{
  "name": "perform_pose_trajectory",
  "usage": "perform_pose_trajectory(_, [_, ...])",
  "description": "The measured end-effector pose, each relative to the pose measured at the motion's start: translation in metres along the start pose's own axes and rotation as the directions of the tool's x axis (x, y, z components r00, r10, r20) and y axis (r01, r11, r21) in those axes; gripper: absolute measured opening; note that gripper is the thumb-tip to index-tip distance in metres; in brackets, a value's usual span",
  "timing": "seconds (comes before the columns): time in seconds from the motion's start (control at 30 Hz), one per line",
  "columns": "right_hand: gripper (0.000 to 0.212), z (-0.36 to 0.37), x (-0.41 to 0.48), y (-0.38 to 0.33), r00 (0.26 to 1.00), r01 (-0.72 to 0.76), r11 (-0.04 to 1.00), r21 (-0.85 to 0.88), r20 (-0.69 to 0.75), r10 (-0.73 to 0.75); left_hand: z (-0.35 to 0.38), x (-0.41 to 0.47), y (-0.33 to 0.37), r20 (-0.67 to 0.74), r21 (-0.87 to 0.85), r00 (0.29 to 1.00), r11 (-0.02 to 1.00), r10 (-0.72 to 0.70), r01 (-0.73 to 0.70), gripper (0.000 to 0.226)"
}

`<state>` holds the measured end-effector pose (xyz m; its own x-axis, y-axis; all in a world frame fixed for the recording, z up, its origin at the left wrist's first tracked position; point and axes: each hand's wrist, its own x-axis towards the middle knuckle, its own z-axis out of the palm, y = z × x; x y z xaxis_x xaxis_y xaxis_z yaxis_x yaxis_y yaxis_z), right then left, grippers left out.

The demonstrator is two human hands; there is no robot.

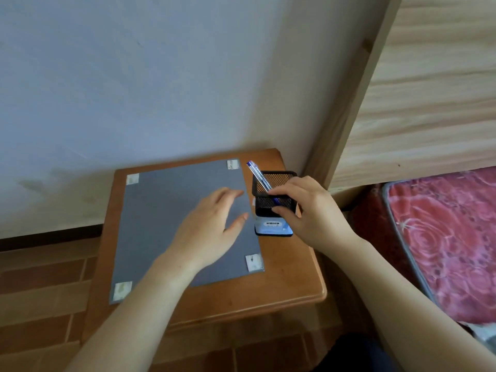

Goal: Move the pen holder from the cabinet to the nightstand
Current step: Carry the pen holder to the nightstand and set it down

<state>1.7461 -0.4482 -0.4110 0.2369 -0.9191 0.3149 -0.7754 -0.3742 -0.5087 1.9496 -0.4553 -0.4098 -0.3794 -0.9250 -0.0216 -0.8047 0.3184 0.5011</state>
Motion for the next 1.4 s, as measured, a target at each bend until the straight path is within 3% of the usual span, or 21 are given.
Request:
perform_pose_trajectory(0.17, [0.026,0.037,0.006,0.039,0.991,0.098,0.994,-0.052,-0.084,-0.102,0.044,0.023,-0.026,-0.1,0.033,0.994,0.998,0.052,-0.049,0.048])
perform_pose_trajectory(0.43, [0.023,0.067,0.011,0.07,0.952,0.204,0.978,-0.047,-0.222,-0.209,0.081,0.039,-0.042,-0.156,0.064,0.987,0.998,0.022,-0.012,0.049])
perform_pose_trajectory(0.7, [0.038,0.067,0.005,0.073,0.939,0.147,0.989,0.002,-0.313,-0.139,0.083,0.036,-0.044,-0.237,0.01,0.971,1.0,0.02,-0.018,0.053])
perform_pose_trajectory(0.87, [0.039,0.07,0.002,0.081,0.943,0.139,0.99,0.014,-0.306,-0.128,0.081,0.045,-0.042,-0.421,-0.127,0.9,0.975,0.114,-0.183,0.054])
perform_pose_trajectory(1.03, [0.038,0.078,0.007,0.081,0.942,0.085,0.995,0.05,-0.328,-0.064,0.093,0.061,-0.053,-0.36,0.05,0.929,0.996,0.081,-0.068,0.064])
perform_pose_trajectory(1.17, [0.038,0.082,0.022,0.085,0.938,0.043,0.998,0.054,-0.346,-0.021,0.11,0.074,-0.074,-0.2,0.184,0.976,0.975,-0.083,0.12,0.062])
perform_pose_trajectory(1.4, [0.037,0.09,0.048,0.091,0.93,0.021,0.999,0.047,-0.369,-0.002,0.12,0.076,-0.081,-0.219,0.234,0.973,0.964,-0.072,0.124,0.053])
